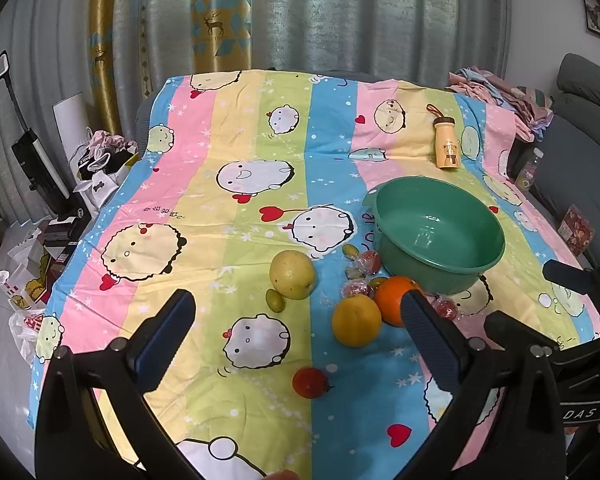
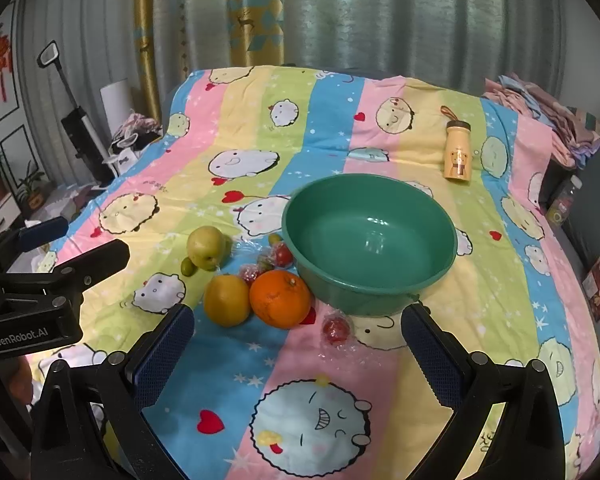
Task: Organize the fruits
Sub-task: 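Move both tools toward the grapefruit and orange beside the green basin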
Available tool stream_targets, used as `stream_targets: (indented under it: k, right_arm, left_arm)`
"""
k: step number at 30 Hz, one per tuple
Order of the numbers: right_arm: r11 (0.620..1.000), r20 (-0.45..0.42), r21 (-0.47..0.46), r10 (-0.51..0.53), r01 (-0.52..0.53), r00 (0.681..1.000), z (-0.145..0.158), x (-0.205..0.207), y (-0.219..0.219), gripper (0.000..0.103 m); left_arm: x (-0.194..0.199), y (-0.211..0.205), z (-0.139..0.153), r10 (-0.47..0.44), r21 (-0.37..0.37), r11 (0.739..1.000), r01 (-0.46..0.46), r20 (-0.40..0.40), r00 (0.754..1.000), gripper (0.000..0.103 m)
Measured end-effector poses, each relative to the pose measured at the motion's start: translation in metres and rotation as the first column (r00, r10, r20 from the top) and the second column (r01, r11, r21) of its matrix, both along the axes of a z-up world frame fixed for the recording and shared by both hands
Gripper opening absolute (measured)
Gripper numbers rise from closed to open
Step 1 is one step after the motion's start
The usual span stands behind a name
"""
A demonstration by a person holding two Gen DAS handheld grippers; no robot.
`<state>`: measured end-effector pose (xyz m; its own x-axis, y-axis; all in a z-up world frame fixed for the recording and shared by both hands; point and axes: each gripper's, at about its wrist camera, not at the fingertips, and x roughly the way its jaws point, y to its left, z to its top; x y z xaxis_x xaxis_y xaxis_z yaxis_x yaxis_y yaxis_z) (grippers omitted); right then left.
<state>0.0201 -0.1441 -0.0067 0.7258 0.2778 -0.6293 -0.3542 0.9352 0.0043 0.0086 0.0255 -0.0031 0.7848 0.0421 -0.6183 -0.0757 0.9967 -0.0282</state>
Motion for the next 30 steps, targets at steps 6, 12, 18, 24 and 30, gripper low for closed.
stream_targets:
  k: [6,12,18,24,30]
  right_arm:
    - [1.0,-0.001,-0.004,0.003,-0.003,1.0,-0.002,0.002,0.003,0.103]
    - [1.0,-0.013,-0.006,0.002,-0.002,1.0,-0.009,0.007,0.005,0.103]
    - [1.0,-0.046,-0.005,-0.002,0.002,0.999,-0.024,0.014,0.002,0.103]
    - [0.999,-0.097,0.003,0.045,-0.045,0.994,-0.045,0.017,-0.002,0.103]
    - [0.988,-0.145,0.079,0.145,-0.134,0.979,-0.064,0.019,0.001,0.103]
  left_arm:
    - [0.001,0.0,0.0,0.002,-0.003,1.0,-0.002,-0.003,1.0,0.103]
    - [0.01,0.001,-0.007,-0.013,-0.016,1.0,0.012,-0.025,1.0,0.103]
    - [0.017,0.007,-0.024,-0.049,-0.104,0.994,0.04,-0.081,0.995,0.103]
    - [0.021,0.016,-0.055,-0.052,-0.174,0.985,0.021,-0.176,0.983,0.103]
    - [0.011,0.027,-0.079,-0.116,-0.256,0.964,0.067,-0.183,0.976,0.102]
